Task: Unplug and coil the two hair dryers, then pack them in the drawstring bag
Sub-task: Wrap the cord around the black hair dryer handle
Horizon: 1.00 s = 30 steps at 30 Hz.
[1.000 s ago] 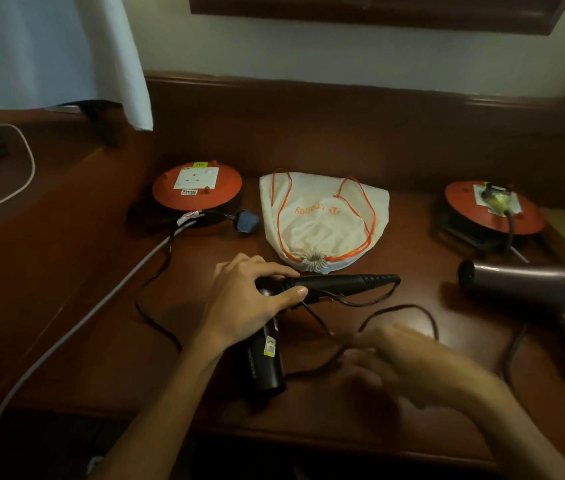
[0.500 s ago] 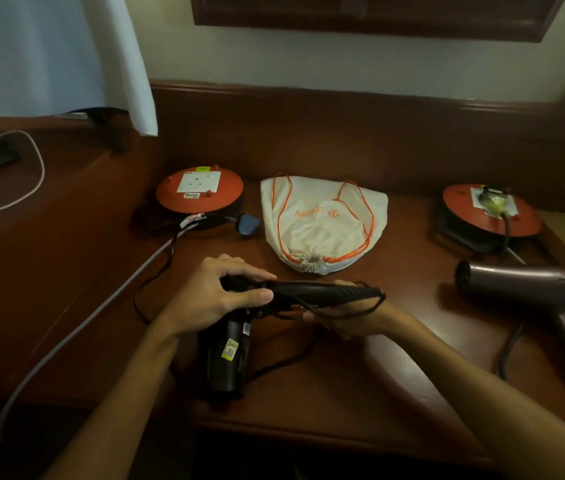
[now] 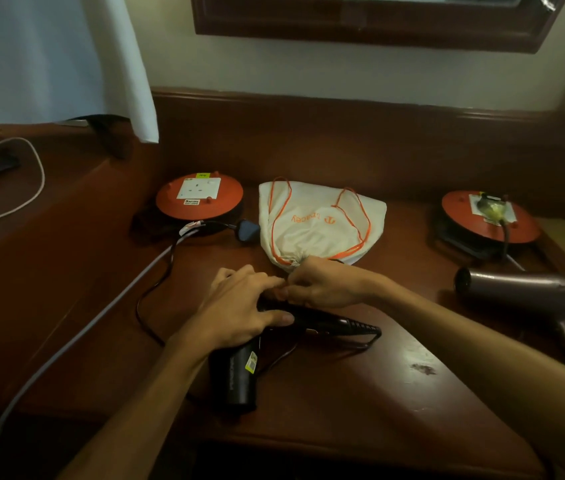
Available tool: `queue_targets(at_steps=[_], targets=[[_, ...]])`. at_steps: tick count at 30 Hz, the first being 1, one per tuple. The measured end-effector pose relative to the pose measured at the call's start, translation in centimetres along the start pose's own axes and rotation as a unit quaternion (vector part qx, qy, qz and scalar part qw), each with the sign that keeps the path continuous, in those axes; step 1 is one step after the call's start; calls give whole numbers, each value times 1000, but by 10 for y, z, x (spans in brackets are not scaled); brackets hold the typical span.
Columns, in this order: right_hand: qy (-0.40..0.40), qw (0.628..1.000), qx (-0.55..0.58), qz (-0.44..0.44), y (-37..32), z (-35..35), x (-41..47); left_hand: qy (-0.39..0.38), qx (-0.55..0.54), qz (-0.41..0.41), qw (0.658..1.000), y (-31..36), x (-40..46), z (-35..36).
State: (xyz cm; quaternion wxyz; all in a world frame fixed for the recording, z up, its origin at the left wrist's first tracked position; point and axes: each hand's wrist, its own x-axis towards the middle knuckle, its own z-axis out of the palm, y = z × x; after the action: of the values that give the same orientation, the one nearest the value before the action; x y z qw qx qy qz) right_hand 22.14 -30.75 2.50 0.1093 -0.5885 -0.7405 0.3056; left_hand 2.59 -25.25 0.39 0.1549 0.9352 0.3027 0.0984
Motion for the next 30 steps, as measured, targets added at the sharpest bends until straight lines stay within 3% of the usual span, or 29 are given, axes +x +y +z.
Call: queue_targets(at_steps=[5, 9, 12, 16, 20, 24, 30], targets=[[-63, 997, -20, 26, -24, -17, -18, -20, 9, 15, 1000, -5, -4, -2], [-117, 987, -86, 70, -38, -30, -34, 15, -7, 2, 1000, -6, -9, 3], [-51, 980, -167, 96, -39, -42, -52, 57, -27, -11, 998, -6, -12, 6], [69, 976, -187, 88, -29, -37, -70, 95, -56, -24, 994, -9, -17, 9], [151, 942, -294, 56, -23, -20, -70, 93, -57, -39, 993, -8, -18, 9], [96, 983, -148, 40, -13, -31, -81, 78, -48, -46, 995, -6, -18, 8], [62, 997, -37, 4, -20, -1, -98, 56, -4, -42, 998, 2, -12, 8]])
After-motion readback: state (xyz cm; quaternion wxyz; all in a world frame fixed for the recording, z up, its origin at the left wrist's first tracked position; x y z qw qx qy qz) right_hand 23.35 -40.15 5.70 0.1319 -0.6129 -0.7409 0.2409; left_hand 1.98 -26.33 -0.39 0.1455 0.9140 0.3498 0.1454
